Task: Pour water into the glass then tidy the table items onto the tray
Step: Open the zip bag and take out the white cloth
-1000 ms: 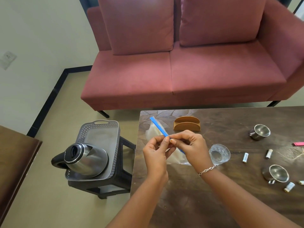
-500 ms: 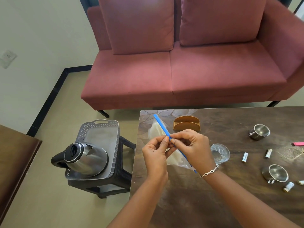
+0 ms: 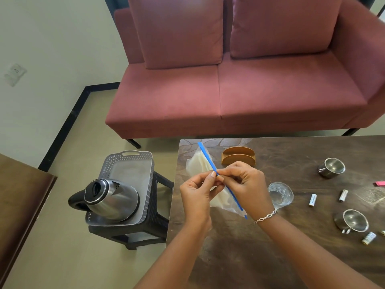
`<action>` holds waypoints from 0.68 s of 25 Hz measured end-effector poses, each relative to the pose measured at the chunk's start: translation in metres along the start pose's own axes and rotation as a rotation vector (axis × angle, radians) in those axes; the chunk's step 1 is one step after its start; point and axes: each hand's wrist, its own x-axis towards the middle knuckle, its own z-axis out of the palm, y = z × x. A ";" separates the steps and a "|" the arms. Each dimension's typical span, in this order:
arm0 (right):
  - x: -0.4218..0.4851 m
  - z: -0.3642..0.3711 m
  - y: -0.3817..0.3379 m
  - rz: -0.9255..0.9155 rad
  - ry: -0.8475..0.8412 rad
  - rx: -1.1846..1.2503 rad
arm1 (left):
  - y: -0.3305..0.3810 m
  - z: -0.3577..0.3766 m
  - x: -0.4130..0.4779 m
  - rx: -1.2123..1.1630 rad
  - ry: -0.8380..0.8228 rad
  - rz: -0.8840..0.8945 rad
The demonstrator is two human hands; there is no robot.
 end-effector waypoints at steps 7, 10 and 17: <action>-0.003 -0.002 -0.003 0.020 -0.017 -0.004 | -0.001 0.001 -0.002 0.013 0.026 -0.015; -0.005 -0.002 -0.005 0.034 -0.022 -0.039 | 0.001 0.001 -0.002 0.067 0.025 -0.018; -0.004 -0.001 -0.006 0.059 -0.115 -0.127 | 0.002 -0.003 0.001 0.157 0.017 -0.042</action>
